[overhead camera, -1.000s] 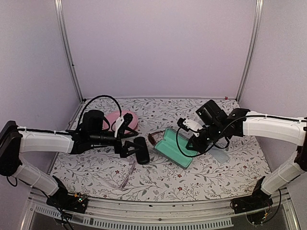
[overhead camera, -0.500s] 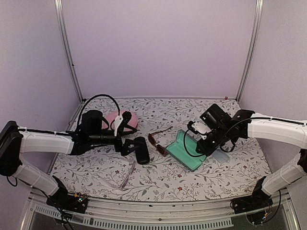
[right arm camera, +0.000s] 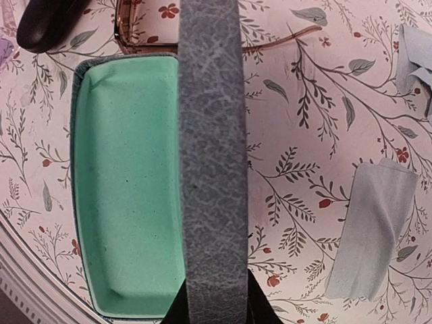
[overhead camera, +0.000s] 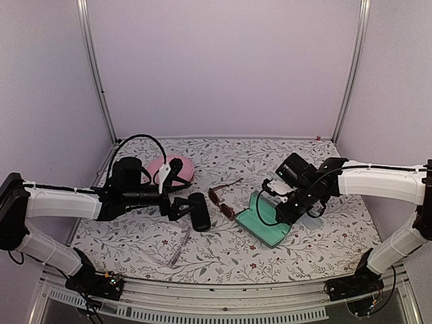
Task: Organize the sunglasses
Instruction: Place the opened sunglasses case at the center of the board.
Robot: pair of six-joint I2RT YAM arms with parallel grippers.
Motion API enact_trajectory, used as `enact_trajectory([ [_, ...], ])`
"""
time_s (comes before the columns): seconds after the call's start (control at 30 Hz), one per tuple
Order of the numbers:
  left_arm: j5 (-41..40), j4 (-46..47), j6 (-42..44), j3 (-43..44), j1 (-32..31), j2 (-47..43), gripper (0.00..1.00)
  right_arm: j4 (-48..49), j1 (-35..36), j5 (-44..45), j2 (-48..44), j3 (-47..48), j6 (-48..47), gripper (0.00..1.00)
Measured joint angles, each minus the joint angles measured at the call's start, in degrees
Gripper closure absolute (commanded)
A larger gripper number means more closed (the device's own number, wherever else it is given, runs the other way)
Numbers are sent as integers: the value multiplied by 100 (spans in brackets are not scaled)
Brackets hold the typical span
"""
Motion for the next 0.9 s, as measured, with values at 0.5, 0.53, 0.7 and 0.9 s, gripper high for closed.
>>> enact_trajectory([
  [0.5,0,13,48,-17,0,-2,2,212,4,-149,800,212,-138,96],
  [0.53,0,13,63,-17,0,0,2,229,4,-151,850,256,-162,96],
  [0.7,0,11,127,-17,0,-2,2,380,2,-146,1156,520,-334,97],
  [0.9,-2,7,138,-17,0,-2,2,579,-114,-109,1534,826,-763,97],
])
